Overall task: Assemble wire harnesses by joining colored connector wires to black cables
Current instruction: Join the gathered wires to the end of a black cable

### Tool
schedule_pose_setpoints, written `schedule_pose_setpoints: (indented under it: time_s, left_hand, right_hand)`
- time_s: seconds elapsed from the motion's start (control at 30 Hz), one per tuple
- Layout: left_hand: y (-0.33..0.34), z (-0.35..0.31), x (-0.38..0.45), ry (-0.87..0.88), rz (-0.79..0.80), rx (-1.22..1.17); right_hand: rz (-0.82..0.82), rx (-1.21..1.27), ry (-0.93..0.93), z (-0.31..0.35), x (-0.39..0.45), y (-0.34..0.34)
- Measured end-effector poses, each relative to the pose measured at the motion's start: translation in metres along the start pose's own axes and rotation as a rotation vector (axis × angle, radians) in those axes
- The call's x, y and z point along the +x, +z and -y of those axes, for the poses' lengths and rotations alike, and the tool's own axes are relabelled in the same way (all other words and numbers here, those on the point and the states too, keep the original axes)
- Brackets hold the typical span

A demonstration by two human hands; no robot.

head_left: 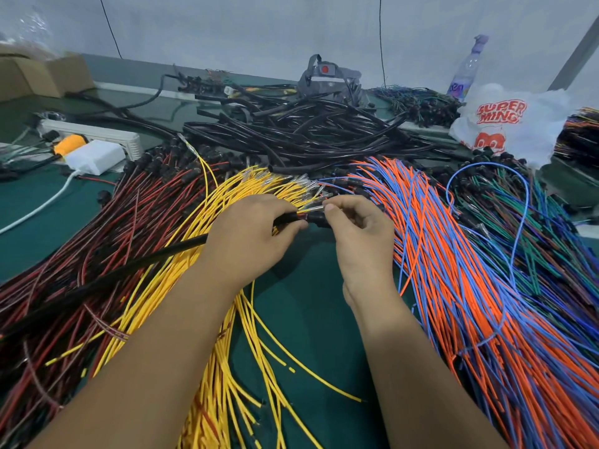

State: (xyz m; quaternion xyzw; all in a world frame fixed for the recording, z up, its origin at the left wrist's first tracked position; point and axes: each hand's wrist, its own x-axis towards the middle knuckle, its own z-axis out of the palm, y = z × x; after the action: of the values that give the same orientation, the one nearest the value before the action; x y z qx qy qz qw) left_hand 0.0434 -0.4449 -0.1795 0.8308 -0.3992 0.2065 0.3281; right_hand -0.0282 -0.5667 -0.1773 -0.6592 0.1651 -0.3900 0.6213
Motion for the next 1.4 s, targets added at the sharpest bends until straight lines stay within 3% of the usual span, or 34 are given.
schedule_pose_setpoints:
  time_s: [0.23,0.33,0.43,0.63,0.73,0.83,1.27,1.4]
  left_hand:
    - [-0.001,0.0,0.001,0.018,-0.029,0.089]
    - [-0.001,0.0,0.001,-0.027,-0.02,0.072]
    - [-0.001,0.001,0.001,-0.166,0.043,-0.039]
    - [-0.011,0.001,0.008,-0.345,0.094,-0.496]
    - [-0.016,0.002,0.011,-0.425,0.127,-0.644]
    - [-0.015,0.002,0.011,-0.472,0.195,-0.623]
    - [-0.009,0.001,0.008,-0.334,0.189,-0.494]
    - [-0.014,0.003,0.006,-0.319,0.174,-0.522]
  right_hand:
    - [0.046,-0.036,-0.006,0.0,-0.003,0.002]
    - [0.006,0.076,0.004,0.002,-0.002,0.002]
    - [-0.105,0.201,0.034,0.003,0.002,-0.003]
    - [-0.207,-0.012,-0.103,0.002,0.001,0.0]
    - [-0.18,-0.062,-0.163,0.003,-0.004,0.004]
    - [-0.119,-0.046,-0.152,0.004,-0.009,0.009]
    - [-0.003,-0.059,-0.089,0.002,-0.011,0.011]
    - [-0.023,0.056,-0.063,0.003,-0.013,0.014]
